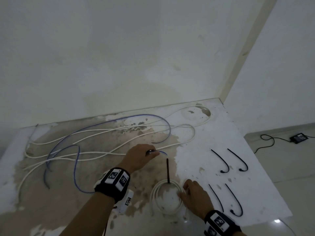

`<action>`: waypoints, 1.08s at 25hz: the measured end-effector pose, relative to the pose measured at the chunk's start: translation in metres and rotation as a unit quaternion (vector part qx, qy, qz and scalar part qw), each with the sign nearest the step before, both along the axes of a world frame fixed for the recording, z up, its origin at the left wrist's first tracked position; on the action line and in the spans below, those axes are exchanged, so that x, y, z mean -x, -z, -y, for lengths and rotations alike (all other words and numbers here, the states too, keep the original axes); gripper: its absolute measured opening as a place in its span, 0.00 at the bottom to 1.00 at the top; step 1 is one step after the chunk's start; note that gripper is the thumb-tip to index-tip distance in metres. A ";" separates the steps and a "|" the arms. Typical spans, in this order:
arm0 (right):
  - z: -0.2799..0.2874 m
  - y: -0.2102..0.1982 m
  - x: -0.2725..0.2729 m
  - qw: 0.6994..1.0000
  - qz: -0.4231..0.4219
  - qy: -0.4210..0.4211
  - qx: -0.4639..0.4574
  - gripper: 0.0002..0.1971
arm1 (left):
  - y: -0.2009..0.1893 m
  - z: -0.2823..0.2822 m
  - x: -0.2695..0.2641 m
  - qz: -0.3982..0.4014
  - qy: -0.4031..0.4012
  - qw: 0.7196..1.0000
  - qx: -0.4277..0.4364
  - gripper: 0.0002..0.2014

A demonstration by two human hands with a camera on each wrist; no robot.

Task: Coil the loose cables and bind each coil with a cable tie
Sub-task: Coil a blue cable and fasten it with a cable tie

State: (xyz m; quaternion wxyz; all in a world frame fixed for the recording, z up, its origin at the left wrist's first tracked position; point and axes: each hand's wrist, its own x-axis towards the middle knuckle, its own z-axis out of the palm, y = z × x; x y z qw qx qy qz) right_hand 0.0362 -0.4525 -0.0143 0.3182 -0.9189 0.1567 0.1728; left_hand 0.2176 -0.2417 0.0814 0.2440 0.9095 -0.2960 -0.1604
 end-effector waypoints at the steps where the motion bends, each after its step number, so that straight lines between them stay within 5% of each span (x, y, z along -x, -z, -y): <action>1: -0.001 -0.005 0.000 1.000 0.001 -0.003 0.015 0.15 | -0.004 -0.010 0.014 -0.010 -0.014 1.000 0.016 0.15; 8: -0.033 -0.080 -0.031 0.964 0.183 -0.009 -0.194 0.09 | -0.026 -0.047 0.075 -0.022 -0.052 0.994 0.092 0.13; 14: -0.073 -0.126 -0.055 0.922 0.343 -0.177 -0.020 0.11 | -0.047 -0.069 0.093 -0.028 -0.074 0.976 0.200 0.11; 19: -0.059 -0.160 -0.080 0.904 0.418 -0.095 -0.005 0.06 | -0.068 -0.106 0.085 -0.092 -0.142 0.948 0.268 0.14; 24: -0.034 -0.180 -0.092 0.903 0.412 0.108 -0.051 0.07 | -0.077 -0.126 0.076 -0.106 -0.136 0.946 0.275 0.13; 27: -0.046 -0.180 -0.088 0.940 0.326 0.056 -0.090 0.11 | -0.085 -0.110 0.070 -0.161 -0.164 0.884 0.406 0.13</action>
